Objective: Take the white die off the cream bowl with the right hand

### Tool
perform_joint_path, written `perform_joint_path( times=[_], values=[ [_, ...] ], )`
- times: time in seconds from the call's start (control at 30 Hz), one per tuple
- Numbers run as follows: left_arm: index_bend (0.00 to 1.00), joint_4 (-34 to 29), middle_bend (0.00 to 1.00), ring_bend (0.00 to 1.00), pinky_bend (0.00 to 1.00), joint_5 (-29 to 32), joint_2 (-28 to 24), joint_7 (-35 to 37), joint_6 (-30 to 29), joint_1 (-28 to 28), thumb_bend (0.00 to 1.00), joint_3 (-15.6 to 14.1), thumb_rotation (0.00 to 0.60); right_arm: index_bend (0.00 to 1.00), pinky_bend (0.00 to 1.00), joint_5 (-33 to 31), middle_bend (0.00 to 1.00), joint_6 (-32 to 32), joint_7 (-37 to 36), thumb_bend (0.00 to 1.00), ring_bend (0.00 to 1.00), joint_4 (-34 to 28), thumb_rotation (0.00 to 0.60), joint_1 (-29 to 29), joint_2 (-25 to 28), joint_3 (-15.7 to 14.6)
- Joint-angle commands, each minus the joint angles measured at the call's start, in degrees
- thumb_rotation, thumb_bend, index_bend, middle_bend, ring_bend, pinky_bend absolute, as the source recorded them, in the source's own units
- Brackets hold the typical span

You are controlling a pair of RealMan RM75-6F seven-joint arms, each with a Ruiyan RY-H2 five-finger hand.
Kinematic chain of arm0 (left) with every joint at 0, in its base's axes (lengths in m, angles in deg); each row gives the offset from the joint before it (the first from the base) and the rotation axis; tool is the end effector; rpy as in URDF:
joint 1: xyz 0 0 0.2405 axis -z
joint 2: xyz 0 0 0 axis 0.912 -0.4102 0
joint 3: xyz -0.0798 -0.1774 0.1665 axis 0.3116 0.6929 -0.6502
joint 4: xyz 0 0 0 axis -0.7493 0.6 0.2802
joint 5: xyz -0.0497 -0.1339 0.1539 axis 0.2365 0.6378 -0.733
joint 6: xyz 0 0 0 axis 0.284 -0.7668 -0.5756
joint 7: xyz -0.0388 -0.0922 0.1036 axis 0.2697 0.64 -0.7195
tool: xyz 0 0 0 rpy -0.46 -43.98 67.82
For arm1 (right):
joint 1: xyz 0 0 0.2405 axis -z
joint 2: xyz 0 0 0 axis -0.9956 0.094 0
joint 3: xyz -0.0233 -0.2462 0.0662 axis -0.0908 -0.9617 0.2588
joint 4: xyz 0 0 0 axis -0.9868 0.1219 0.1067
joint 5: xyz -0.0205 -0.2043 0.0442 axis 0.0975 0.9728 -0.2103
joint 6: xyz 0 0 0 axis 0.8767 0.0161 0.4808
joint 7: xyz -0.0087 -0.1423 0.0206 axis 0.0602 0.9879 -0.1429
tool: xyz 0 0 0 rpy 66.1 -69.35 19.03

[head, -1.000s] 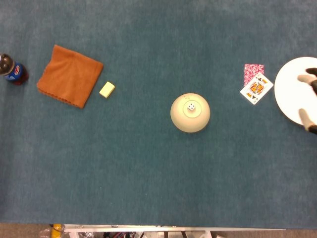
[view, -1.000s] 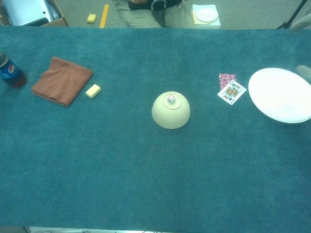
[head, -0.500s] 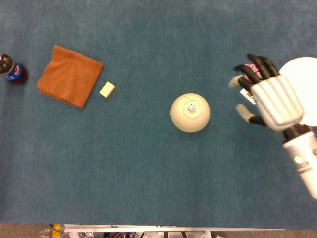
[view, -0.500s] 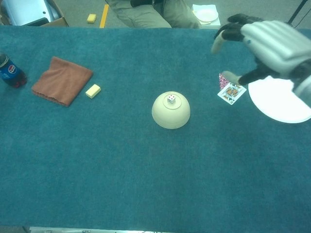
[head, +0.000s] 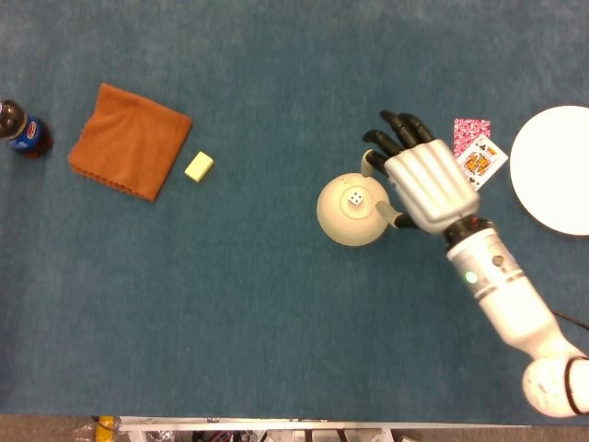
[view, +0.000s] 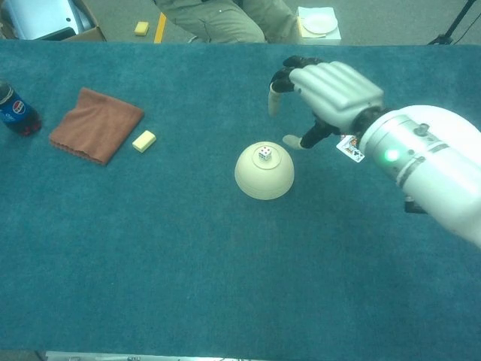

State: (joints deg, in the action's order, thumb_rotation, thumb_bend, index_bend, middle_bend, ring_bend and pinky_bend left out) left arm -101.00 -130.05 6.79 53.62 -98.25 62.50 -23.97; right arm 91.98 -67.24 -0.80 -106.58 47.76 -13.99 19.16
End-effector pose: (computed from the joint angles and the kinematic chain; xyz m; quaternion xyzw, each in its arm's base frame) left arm -0.3059 0.1170 0.2015 -0.6303 -0.3178 -0.3643 0.6074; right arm -0.0886 -0.2747 -0.0087 0.7582 -0.3622 0.3614 0.4042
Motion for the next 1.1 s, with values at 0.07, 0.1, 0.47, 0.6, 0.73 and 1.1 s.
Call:
perform_joint_path(
  times=[0.07,0.1,0.47,0.6,0.73,1.1],
  values=[
    [0.06,0.21,0.09,0.03,0.07,0.16,0.12,0.08,0.28,-0.01,0.34,-0.07,0.600,0.43,0.10,-2.94,0.24,-0.16,1.85,0.23,0.06,3.06,0.600,-2.23,-3.01,-0.42],
    [0.06,0.28,0.09,0.03,0.07,0.11,0.16,0.12,0.29,-0.02,0.34,-0.10,0.600,0.43,0.10,-3.52,0.24,-0.21,2.13,0.23,0.06,3.70,0.600,-2.63,-3.60,-0.55],
    [0.06,1.02,0.09,0.03,0.07,0.64,0.44,0.65,0.59,-0.10,0.34,-0.05,0.600,0.43,0.10,-8.09,0.24,-1.06,3.10,0.23,0.06,8.50,0.600,-5.69,-6.87,-1.60],
    [0.06,1.18,0.09,0.03,0.07,0.70,0.52,0.79,0.59,-0.12,0.34,-0.01,0.600,0.43,0.10,-9.20,0.24,-1.04,3.10,0.24,0.06,9.44,0.600,-6.37,-7.34,-2.20],
    [0.06,1.40,0.09,0.03,0.07,0.92,0.61,0.97,0.67,-0.13,0.34,0.05,0.600,0.43,0.10,-9.96,0.24,-1.13,2.82,0.25,0.06,10.36,0.600,-6.97,-7.93,-2.70],
    [0.06,2.03,0.09,0.03,0.07,1.42,0.74,1.57,0.82,-0.20,0.34,0.17,0.600,0.44,0.10,-10.89,0.24,-1.29,2.41,0.28,0.06,12.05,0.600,-8.49,-9.33,-3.52]
  ],
)
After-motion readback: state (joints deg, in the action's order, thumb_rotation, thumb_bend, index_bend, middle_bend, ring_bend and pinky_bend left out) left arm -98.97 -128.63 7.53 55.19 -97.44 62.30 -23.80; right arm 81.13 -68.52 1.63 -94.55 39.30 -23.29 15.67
